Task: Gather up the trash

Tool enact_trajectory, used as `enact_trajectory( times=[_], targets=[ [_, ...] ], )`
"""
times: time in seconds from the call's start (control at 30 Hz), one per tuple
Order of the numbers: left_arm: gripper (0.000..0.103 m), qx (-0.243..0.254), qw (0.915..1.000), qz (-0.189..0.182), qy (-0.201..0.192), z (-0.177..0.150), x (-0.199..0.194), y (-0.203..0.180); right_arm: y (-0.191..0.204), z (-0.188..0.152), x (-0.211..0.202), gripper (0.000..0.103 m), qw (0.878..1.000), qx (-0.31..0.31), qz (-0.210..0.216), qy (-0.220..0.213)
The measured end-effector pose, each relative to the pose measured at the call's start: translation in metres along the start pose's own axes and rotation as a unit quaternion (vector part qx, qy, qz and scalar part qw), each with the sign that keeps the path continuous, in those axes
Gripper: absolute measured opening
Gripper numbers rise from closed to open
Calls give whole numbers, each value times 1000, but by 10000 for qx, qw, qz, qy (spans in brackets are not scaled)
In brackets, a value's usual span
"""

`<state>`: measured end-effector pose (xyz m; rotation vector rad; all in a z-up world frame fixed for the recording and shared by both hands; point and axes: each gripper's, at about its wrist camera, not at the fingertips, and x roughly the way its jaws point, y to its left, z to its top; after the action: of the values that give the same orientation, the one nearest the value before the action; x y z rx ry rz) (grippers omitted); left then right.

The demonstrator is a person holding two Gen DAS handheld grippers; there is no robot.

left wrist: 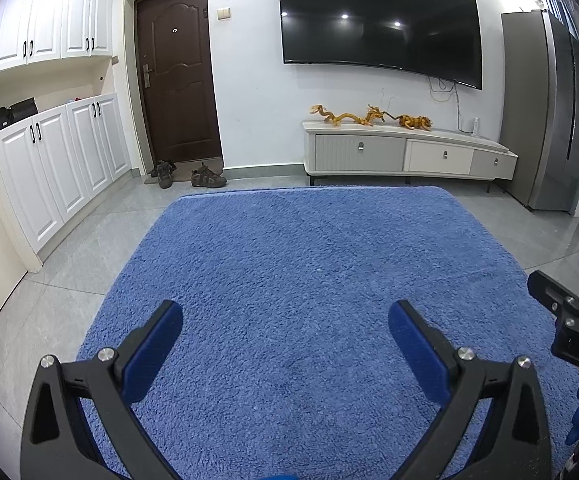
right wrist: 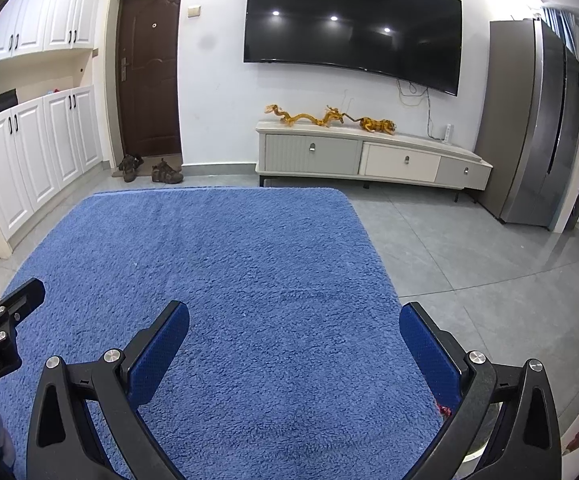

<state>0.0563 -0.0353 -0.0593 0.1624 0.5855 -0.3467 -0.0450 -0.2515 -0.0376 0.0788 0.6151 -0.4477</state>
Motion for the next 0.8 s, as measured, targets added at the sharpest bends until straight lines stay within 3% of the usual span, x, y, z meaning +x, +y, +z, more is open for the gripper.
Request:
enact_trajectory(
  times=[0.8],
  targets=[
    [103, -62, 10000, -27, 58, -2, 6, 5, 8, 0, 4, 103, 10000, -78, 17, 57]
  ],
)
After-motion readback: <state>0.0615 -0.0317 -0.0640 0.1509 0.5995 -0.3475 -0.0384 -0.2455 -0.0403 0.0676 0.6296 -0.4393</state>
